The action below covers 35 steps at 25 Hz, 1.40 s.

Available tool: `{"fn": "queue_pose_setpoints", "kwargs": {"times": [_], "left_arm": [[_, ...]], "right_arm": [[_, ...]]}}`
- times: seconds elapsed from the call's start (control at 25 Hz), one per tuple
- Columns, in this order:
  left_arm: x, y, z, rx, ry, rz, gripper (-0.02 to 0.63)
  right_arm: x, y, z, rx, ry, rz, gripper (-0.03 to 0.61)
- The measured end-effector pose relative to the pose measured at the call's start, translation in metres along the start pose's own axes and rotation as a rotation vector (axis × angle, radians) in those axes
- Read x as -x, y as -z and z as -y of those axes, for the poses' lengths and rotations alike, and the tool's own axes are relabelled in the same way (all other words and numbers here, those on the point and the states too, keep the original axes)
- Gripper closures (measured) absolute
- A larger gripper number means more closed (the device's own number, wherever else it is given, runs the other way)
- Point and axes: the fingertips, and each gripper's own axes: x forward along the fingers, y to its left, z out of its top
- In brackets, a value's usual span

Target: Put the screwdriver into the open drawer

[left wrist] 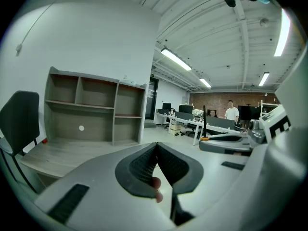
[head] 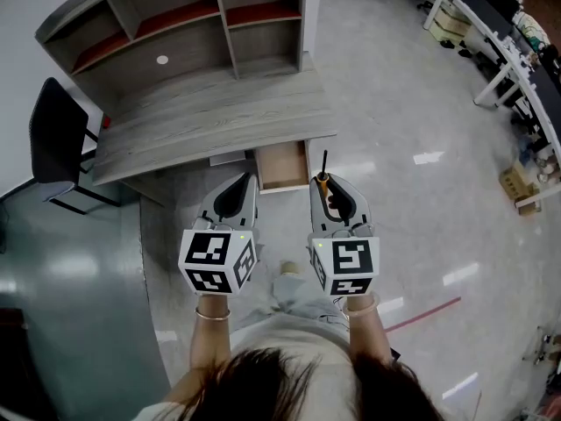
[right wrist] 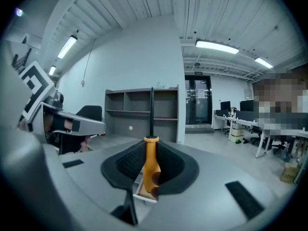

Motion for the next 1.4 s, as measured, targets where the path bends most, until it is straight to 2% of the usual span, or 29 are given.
{"fn": "queue_pose_setpoints", "kwargs": {"times": [0.68,1.4], "left_arm": [[-0.033,0.005,-0.019,0.031,-0.093,-0.033,0.597],[-0.082,0.008,-0.055,0.043,-0.068,-0.065,0.597]], "right_arm": [[-0.048,0.018,0.026,0.036,-0.065,-0.049,0.494],[-0.106,0.031,0.024,0.129,-0.081,-0.092,0.494]]}}
